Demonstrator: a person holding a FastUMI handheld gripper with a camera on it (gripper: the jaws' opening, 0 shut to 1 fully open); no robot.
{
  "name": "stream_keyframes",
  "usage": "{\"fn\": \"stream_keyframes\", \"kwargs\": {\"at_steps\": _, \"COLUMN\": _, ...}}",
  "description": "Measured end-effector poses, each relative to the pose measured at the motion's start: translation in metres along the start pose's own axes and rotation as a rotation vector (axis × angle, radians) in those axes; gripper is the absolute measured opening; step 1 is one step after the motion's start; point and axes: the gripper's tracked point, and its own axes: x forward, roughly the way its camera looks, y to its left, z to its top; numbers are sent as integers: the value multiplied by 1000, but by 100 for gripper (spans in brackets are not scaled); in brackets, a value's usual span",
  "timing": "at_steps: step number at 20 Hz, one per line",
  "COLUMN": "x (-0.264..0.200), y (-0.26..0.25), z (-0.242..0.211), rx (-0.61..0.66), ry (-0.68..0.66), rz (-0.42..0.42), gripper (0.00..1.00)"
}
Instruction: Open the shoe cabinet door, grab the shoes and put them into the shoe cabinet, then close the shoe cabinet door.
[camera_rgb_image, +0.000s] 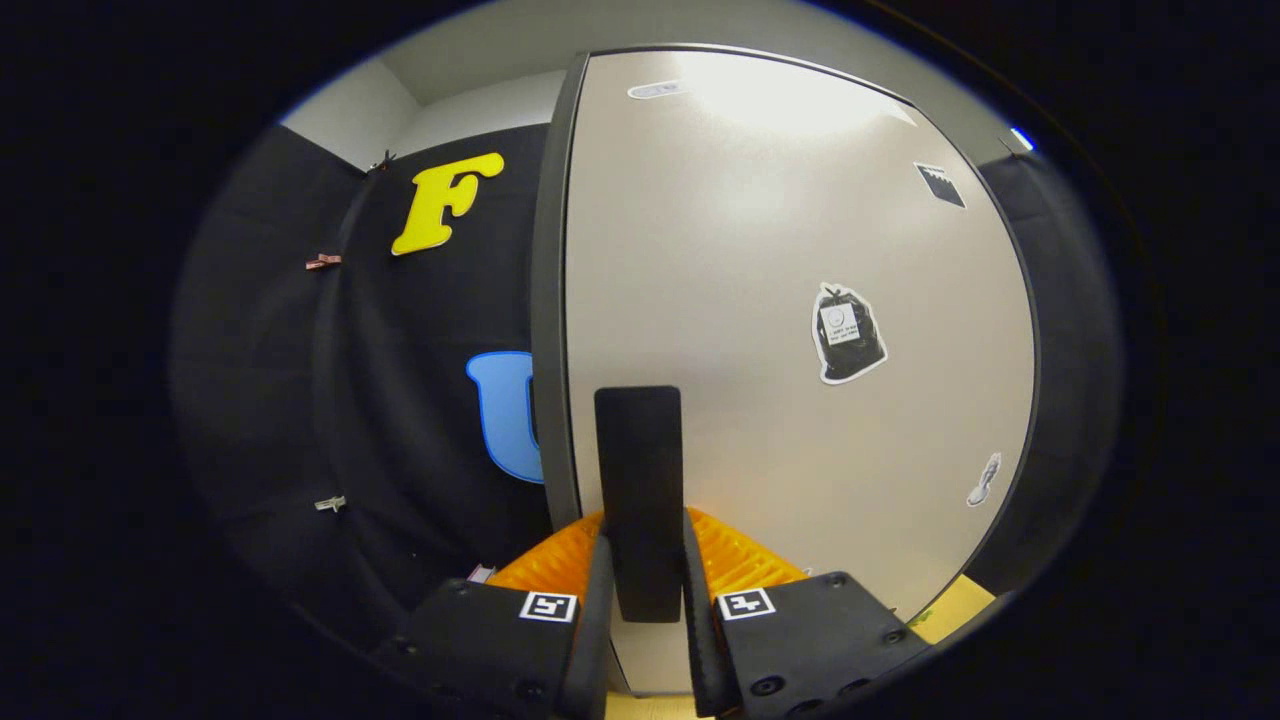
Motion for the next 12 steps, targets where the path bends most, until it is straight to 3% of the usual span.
{"fn": "stream_keyframes", "kwargs": {"at_steps": 1, "x": -2, "y": 3, "z": -2, "rx": -3, "ry": 15, "rz": 10, "gripper": 30}}
{"fn": "stream_keyframes", "kwargs": {"at_steps": 3, "x": -9, "y": 4, "z": -1, "rx": 22, "ry": 44, "rz": 42, "gripper": 23}}
{"fn": "stream_keyframes", "kwargs": {"at_steps": 12, "x": -95, "y": -7, "z": 14, "rx": 9, "ry": 62, "rz": 195, "gripper": 23}}
